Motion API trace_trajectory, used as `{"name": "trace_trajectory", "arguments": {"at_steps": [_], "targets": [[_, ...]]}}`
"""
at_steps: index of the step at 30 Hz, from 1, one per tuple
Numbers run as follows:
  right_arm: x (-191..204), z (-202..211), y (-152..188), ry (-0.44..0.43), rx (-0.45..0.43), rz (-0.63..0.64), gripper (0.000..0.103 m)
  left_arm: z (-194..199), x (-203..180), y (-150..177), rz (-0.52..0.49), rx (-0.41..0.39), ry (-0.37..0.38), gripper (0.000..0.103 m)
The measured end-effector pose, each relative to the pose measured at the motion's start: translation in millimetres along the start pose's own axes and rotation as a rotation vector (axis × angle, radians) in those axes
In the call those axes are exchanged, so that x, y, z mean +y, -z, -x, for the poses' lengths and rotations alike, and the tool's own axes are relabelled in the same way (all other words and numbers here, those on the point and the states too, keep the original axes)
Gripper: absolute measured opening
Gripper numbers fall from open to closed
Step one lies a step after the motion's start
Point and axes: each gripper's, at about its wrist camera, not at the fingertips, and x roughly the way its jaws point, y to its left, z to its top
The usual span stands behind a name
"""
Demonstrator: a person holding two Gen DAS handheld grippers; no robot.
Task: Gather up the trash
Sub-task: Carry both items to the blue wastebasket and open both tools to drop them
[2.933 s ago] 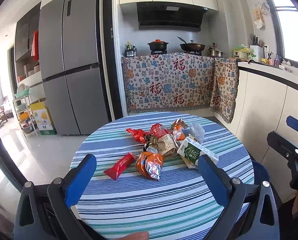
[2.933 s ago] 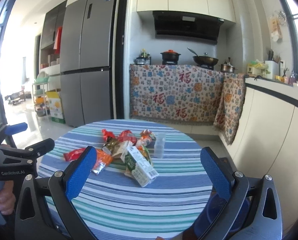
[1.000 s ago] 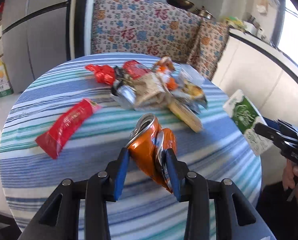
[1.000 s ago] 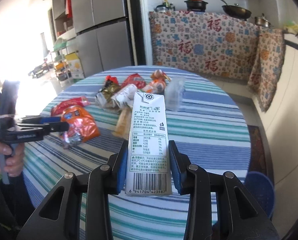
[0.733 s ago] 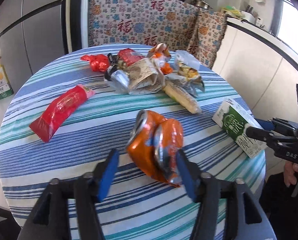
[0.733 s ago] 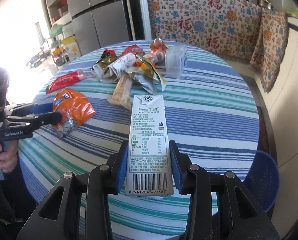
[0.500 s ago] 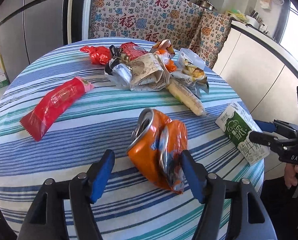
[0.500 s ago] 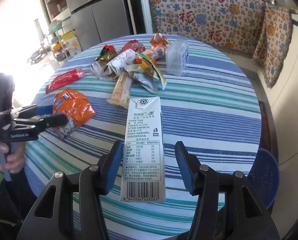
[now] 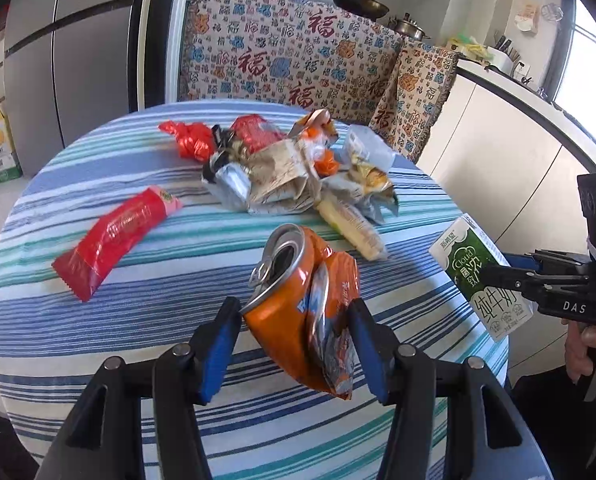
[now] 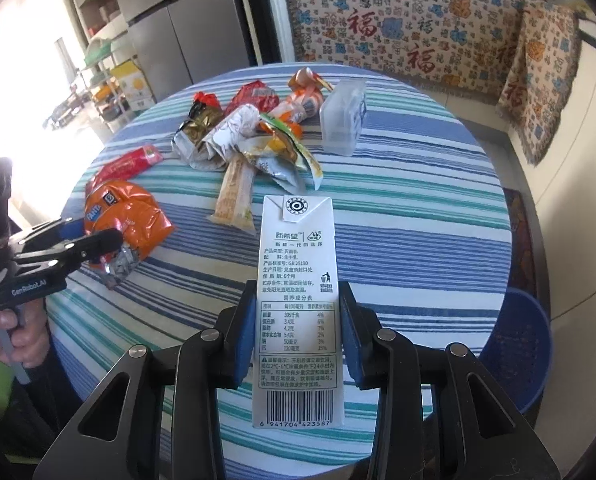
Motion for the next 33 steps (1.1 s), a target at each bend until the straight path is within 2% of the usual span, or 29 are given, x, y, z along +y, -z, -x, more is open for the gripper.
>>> {"name": "trace_trajectory", "arguments": {"at_steps": [6,10,13,17,21,27,33], "targets": [[-41.9,31.4,2.1,0.034,-0.079,-0.087,0.038,7.8,-49.1,-13.3,-0.074,-0.008,0.019,0.056],[-103.6,61.6,7.7,0.123,-0.121,-0.191,0.038,4.2,-96.1,-30.5,-0.115,-0.005,0.100,0.056],[-148.9,79.1,14.9,0.192,-0.121,-0.256,0.038,-6.7,-142.9,-43.6,-0.177,0.001,0.166,0.056],[-207.6,93.6,26.9,0.269,-0.098,-0.330,0.038,-35.3,-212.2,-56.3,-0.268,0.023,0.224,0.056],[-255.9,99.4,36.4,0.307,-0.086,-0.384,0.038,-78.4,-270.2,-68.6,-0.312,0.072,0.284,0.056],[-314.7,95.8,53.6,0.298,-0.096,-0.479,0.038,-146.9,-336.2,-70.8,-0.357,0.144,0.315,0.056],[-344.6,91.4,69.9,0.265,-0.132,-0.556,0.038,-195.0,-375.3,-62.3,-0.382,0.206,0.314,0.056]]}}
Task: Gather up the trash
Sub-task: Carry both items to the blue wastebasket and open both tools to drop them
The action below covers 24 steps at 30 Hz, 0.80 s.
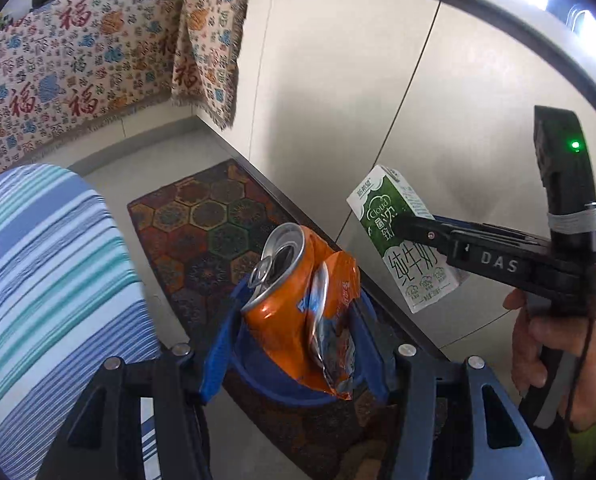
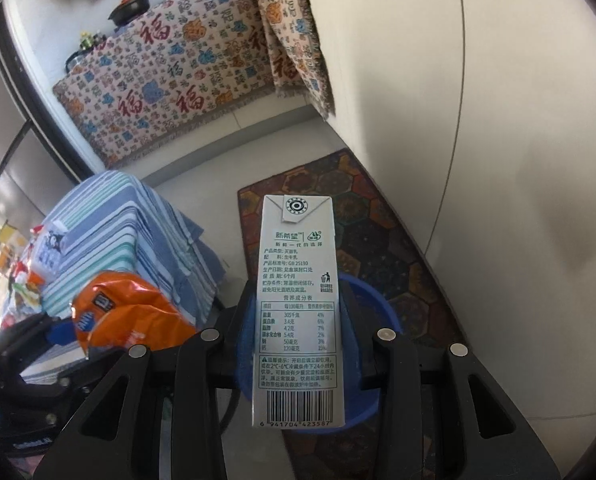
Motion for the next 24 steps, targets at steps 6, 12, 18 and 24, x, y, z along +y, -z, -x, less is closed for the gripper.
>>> {"name": "trace_trajectory", "arguments": {"at_steps": [6,12,18,24], "targets": [[-8.2,-12.7,-6.0,-0.008,0.020,-0.016,0.038,-35.6,-2.4,-4.8,0.001,0.052,-0.001,0.057],[-19.3,-13.2,-9.4,-0.038,-0.003,-0.080,0.067,-67.3,0.0,-8.6,-0.009,0.076,-0.010,0.066],[-27.6,1.8,-13.9,0.001,-0.076,-0.095,0.067,-65.9,3.5,-16.7,0.017,0.049,-0.022,0.066],[-5.4,25.5,-16.6,0.056,-0.185,0.001,0.071,6.3,18.0,-3.3,0.027,-0.083,-0.014,0.066]]}}
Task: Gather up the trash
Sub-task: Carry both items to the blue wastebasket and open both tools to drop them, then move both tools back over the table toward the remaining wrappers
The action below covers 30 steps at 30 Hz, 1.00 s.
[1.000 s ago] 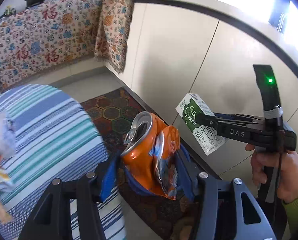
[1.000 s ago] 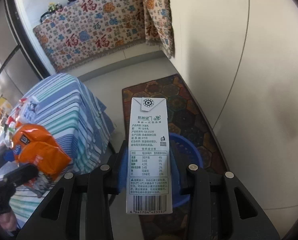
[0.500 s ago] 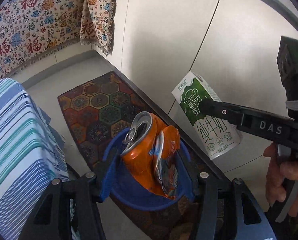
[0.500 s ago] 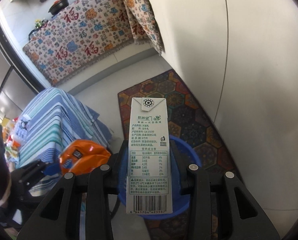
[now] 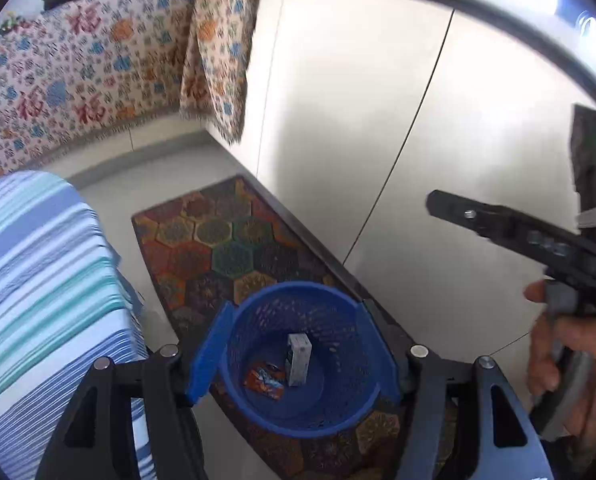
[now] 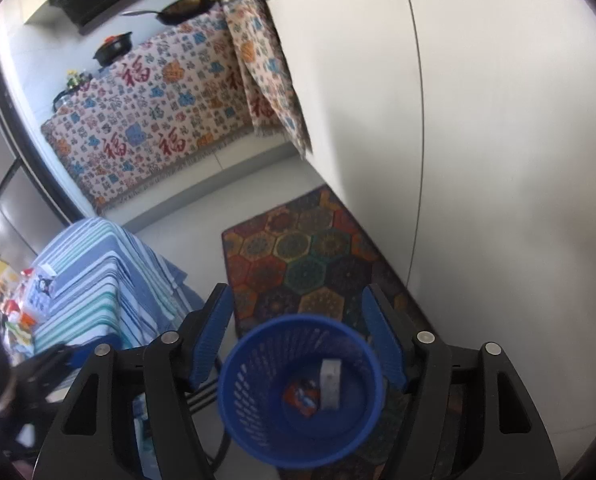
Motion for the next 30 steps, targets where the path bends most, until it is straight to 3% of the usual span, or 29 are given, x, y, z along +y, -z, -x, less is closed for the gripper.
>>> {"name": "trace_trajectory", "arguments": {"at_steps": [5,11,17,22,29,30], "targets": [[35.7,14.1,1.4,-0.015,-0.064,0.086,0.073,73.6,12.2,32.7,-0.005,-0.072,-0.064,0.066],[110.6,18.2,23.2,-0.088,-0.081,0.258,0.074,138.7,59.7,93.9,0.076,-0.041,-0.190,0.066],[214.1,17.0,72.1,-0.270,-0.008,0.438,0.074,185.9,122.7,157.6,0.189,-0.030,-0.387,0.066],[291.7,31.4,131.7,-0.410,0.063,0.554,0.074,212.6,180.8,190.4,0.281,-0.009,-0.478,0.066],[350.9,27.1,176.0,-0.459,0.124,0.573,0.074,233.0,229.7,218.2,0.319,0.000,-0.597,0.066],[354.7,24.2,178.2,-0.457,0.131,0.568,0.074,234.5,237.8,220.1,0.346,0.008,-0.580,0.067]]}}
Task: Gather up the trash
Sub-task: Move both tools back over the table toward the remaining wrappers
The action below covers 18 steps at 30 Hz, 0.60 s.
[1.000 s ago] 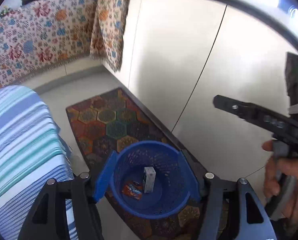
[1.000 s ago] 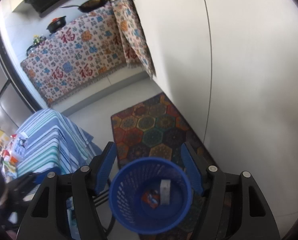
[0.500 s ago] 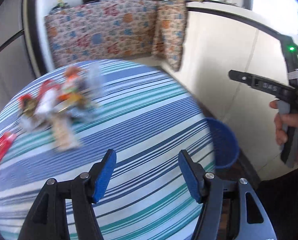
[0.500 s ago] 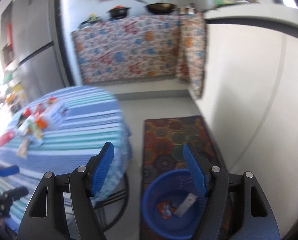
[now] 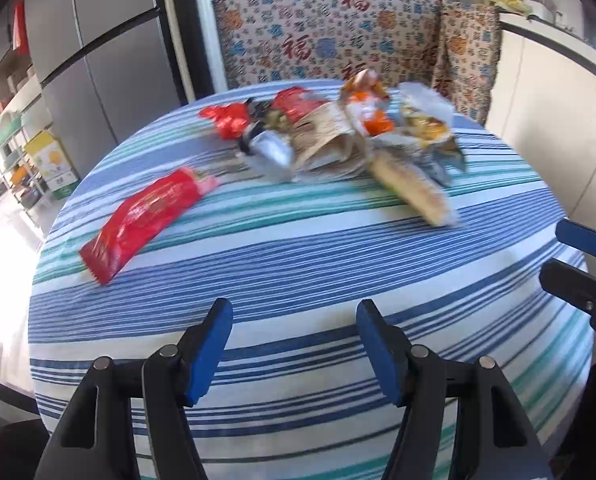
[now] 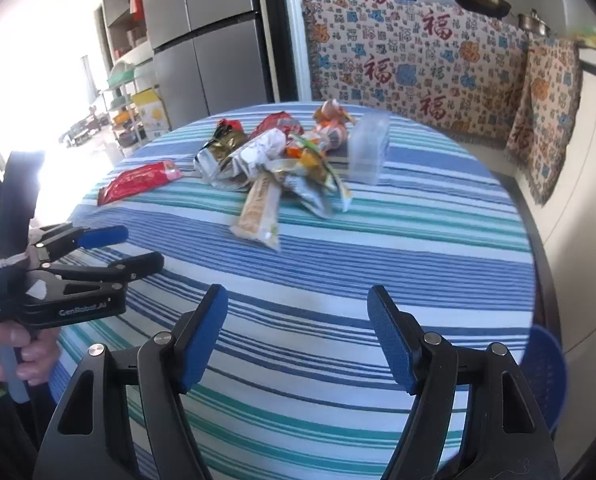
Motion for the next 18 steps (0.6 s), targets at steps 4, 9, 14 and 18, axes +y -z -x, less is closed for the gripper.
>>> {"name": "trace_trajectory", "arguments": {"at_steps": [4,9,14,18], "targets": [[6.6,-20.8,-6.5,0.002,0.041,-0.025,0.074,-7.7,15.6,-5.7,0.034,0.017,-0.003,0.082],[13.6,-46.7,-13.6,0.014,0.118,-0.040,0.074,-17.7,23.9,-10.9,0.060,0.056,-0.021,0.102],[22.6,-60.6,-22.3,0.042,0.144,-0.012,0.085,-21.3,24.8,-13.0,0.073,0.046,-0.025,0.103],[27.9,-71.8,-28.6,0.085,0.159,0.019,0.087,-21.4,25.3,-14.6,0.064,0.050,-0.012,0.103]]}}
